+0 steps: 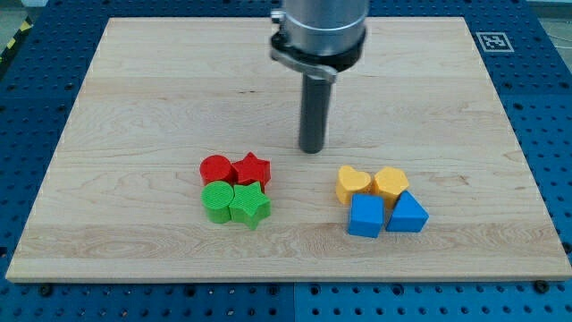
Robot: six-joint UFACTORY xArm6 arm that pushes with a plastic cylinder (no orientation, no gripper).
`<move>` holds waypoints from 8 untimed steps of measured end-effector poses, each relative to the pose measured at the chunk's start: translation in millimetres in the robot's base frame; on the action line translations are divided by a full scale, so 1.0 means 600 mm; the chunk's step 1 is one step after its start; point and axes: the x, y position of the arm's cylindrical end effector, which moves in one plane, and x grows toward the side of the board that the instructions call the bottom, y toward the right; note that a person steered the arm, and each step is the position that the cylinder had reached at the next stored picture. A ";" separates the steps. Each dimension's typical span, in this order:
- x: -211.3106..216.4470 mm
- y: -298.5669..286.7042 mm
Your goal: Push red star to the top of green circle
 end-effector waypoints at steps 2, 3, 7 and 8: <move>0.061 -0.047; 0.062 -0.047; 0.077 -0.062; 0.077 -0.106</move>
